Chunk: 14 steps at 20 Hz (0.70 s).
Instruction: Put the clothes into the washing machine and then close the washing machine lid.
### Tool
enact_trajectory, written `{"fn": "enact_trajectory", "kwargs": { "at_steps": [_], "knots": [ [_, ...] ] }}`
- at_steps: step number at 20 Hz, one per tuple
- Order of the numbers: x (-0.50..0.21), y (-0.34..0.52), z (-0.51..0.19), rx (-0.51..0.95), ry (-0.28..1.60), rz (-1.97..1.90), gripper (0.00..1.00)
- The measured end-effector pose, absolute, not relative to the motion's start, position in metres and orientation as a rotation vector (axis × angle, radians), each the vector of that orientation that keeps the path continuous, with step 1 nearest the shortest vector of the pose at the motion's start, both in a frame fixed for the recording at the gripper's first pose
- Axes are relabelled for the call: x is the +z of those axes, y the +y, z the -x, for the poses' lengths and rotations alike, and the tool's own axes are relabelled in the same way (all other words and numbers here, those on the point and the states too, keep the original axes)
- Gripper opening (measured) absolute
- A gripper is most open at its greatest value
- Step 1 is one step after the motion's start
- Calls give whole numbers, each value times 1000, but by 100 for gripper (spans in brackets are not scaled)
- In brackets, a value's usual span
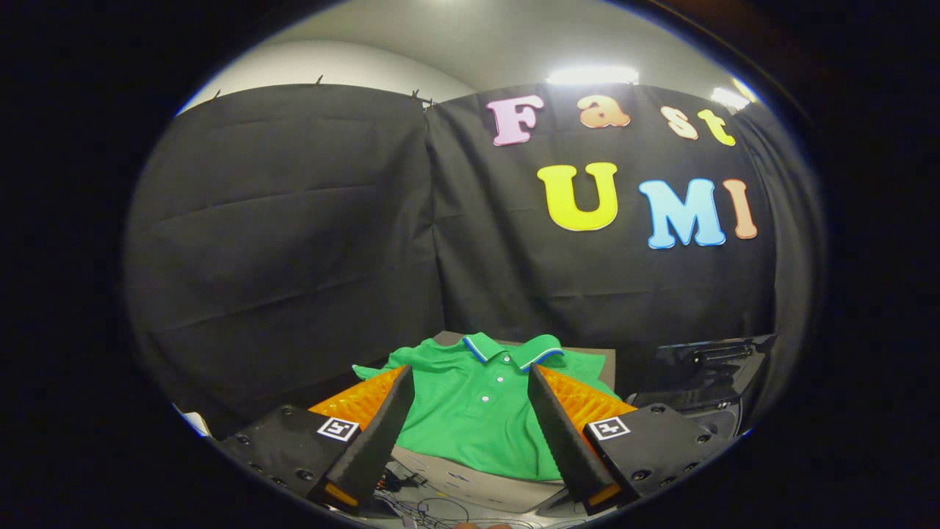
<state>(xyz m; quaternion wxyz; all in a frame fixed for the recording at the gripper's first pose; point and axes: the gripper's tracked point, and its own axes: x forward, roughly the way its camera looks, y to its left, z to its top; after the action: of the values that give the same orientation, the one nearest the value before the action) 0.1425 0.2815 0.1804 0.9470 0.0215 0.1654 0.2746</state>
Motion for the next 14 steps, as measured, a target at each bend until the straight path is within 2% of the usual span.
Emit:
{"fn": "enact_trajectory", "kwargs": {
  "at_steps": [14],
  "knots": [
    [110,330,-211,489,561,52,97]
  ]
}}
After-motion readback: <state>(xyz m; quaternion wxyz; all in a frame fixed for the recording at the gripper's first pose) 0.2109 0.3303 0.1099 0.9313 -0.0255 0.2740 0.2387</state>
